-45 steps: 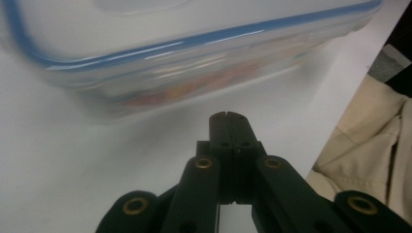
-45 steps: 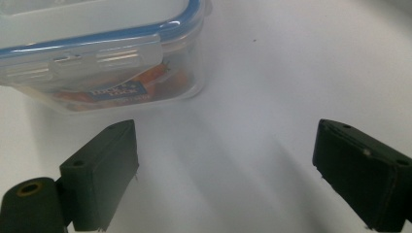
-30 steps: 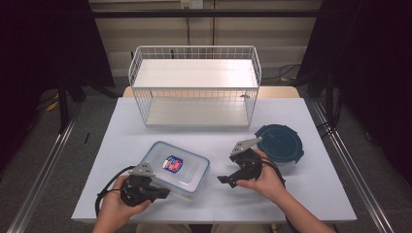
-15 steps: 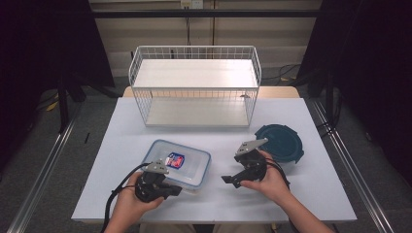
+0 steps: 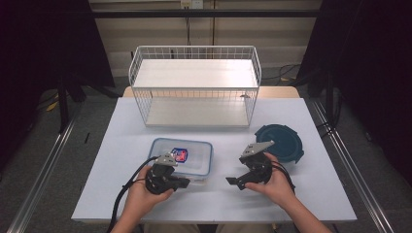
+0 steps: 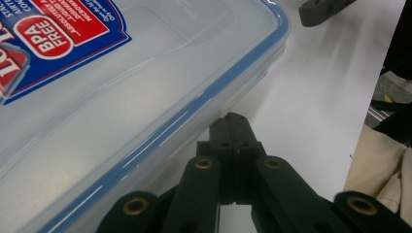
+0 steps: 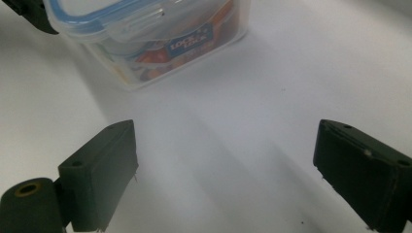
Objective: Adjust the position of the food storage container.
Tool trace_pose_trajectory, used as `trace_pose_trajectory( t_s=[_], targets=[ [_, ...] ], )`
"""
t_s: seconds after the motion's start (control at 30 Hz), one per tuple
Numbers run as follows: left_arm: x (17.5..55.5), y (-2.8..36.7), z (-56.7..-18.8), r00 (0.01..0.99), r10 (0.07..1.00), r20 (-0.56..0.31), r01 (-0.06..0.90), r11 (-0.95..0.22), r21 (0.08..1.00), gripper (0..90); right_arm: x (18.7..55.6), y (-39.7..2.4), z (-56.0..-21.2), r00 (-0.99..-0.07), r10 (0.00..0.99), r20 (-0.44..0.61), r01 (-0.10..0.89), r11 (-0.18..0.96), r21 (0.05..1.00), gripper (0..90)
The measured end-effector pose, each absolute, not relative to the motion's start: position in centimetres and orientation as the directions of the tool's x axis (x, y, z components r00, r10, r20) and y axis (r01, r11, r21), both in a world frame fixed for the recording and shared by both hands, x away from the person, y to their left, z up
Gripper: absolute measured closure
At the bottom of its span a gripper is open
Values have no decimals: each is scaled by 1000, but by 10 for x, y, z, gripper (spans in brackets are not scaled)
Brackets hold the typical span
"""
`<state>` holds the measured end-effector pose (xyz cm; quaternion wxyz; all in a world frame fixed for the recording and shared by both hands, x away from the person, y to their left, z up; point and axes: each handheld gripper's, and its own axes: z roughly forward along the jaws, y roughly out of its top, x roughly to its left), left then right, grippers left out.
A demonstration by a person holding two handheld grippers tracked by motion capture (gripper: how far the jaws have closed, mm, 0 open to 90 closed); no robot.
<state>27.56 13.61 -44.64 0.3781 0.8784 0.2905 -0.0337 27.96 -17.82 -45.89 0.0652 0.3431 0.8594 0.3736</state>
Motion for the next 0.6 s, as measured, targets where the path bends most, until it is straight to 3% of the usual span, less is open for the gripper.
trace_pose_trajectory(
  t_s=[0.6],
  targets=[
    [290, 127, -452, 809, 511, -290, 556, -507, 658, 900, 275, -178, -457, -748, 651, 133, 544, 484, 685, 84]
  ],
)
